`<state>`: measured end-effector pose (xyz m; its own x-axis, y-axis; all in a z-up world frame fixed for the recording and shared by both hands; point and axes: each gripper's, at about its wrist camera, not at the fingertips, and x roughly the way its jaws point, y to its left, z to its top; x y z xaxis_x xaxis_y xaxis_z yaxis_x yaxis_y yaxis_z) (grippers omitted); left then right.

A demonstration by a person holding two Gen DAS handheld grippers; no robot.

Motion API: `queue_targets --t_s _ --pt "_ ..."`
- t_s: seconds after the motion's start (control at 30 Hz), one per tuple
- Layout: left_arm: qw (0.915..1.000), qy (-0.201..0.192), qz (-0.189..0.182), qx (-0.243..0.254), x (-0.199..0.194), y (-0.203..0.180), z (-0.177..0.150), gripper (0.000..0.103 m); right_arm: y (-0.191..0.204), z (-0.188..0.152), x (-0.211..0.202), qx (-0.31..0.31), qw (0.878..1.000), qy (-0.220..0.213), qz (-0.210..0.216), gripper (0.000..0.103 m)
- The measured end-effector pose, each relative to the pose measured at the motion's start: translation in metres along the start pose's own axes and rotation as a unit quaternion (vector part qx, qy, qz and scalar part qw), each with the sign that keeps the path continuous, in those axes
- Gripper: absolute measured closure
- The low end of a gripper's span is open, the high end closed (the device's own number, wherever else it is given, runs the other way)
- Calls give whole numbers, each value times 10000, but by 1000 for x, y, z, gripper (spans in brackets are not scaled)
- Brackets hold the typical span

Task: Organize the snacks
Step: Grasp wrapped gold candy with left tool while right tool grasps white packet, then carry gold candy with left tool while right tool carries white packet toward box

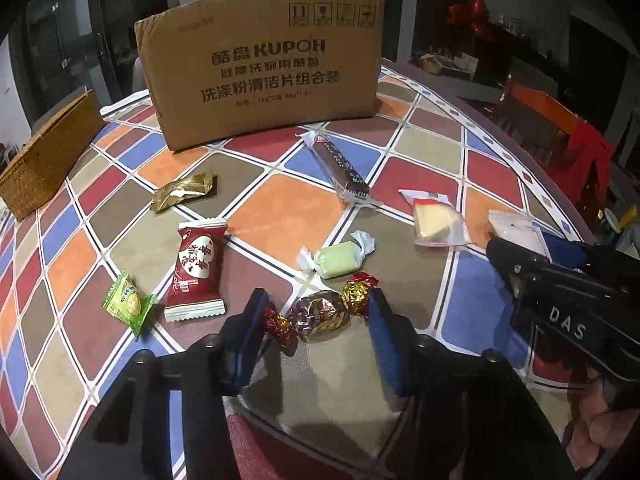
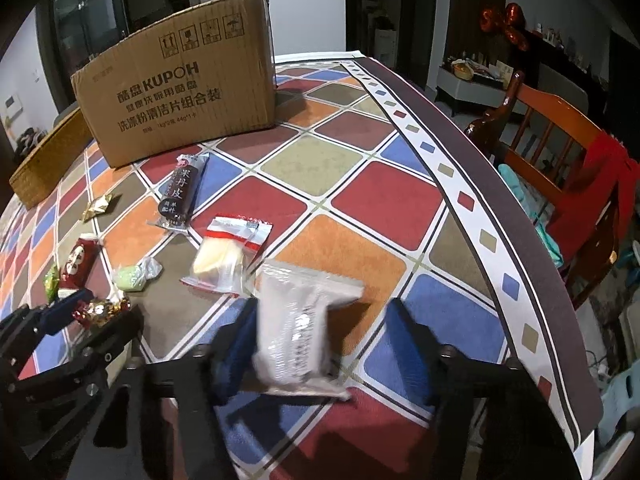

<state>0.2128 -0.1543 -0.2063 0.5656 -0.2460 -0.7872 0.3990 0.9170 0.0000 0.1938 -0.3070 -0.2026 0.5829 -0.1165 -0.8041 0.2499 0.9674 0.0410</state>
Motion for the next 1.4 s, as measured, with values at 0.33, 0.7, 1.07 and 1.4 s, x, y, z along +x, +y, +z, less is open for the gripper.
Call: queue_targets --t_s 0.33,0.7,1.07,1.4 --pt "9998 -131 -115 59 -10 -4 0 69 -4 0 -6 80 9999 -33 104 70" --pt "9996 -281 -54 -8 -25 1 5 69 -1 5 -20 60 9997 -173 172 70" --pt "9989 -452 -7 -157 -44 10 13 69 6 16 -42 9 9990 -399 221 70" --pt "9980 -567 49 -291 -60 20 26 69 17 30 -59 -76 9982 -535 273 70"
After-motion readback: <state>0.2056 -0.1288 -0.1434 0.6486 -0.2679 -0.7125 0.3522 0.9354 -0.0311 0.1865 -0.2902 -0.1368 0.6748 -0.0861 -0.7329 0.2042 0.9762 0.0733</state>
